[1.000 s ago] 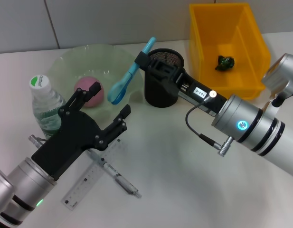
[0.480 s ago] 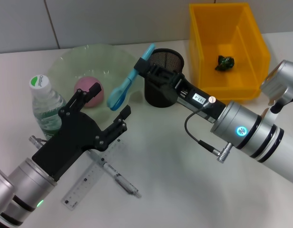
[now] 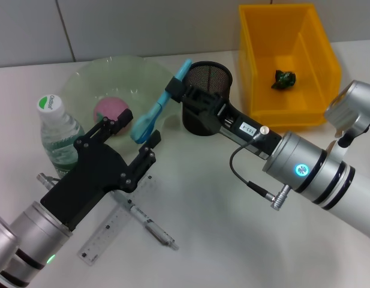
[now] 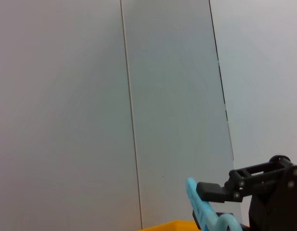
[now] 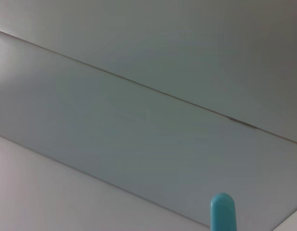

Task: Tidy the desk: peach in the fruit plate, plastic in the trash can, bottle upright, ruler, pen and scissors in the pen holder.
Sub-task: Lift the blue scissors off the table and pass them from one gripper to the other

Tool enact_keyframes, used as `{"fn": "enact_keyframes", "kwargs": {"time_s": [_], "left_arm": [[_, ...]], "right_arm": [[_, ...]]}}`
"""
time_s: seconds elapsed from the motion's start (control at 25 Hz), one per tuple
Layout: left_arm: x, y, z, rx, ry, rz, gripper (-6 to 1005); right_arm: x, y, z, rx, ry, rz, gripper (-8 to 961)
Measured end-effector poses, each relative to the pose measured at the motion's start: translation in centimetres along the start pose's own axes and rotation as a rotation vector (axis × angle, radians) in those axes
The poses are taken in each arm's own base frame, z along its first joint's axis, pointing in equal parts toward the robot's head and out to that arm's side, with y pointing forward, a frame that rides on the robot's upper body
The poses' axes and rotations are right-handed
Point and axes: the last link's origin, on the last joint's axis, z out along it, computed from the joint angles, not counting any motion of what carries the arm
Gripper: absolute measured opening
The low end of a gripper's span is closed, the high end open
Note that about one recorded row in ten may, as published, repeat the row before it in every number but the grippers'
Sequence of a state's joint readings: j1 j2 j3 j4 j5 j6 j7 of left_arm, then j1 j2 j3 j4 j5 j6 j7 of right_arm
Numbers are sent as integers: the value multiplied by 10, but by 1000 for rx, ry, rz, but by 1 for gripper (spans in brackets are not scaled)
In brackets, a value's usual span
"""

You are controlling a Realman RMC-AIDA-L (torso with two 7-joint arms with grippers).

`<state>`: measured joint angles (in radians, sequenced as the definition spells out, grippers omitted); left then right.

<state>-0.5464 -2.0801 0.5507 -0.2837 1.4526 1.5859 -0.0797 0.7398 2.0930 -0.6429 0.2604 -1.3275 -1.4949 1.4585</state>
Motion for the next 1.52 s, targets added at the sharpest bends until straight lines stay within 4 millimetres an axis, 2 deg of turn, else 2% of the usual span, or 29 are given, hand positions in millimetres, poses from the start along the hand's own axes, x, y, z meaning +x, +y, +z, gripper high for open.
{"fn": "enact_keyframes", "kwargs": {"time_s": [0.2, 0.4, 0.92, 1.16, 1.52], "left_arm": [[0, 0, -1, 1, 2, -1, 565], [0, 0, -1, 1, -2, -1, 491], [0, -2, 1, -2, -2, 8, 407], [0, -2, 2, -3, -1, 11, 312], [0, -2, 2, -3, -4, 11, 309]], "right_arm": [[0, 0, 0, 2, -2, 4, 198], [0, 0, 0, 2, -2, 3, 198], [-1, -1, 2, 8, -1, 1, 197], [-2, 0, 4, 4, 1, -1, 197], [-2, 0, 5, 3, 2, -1, 197]]}}
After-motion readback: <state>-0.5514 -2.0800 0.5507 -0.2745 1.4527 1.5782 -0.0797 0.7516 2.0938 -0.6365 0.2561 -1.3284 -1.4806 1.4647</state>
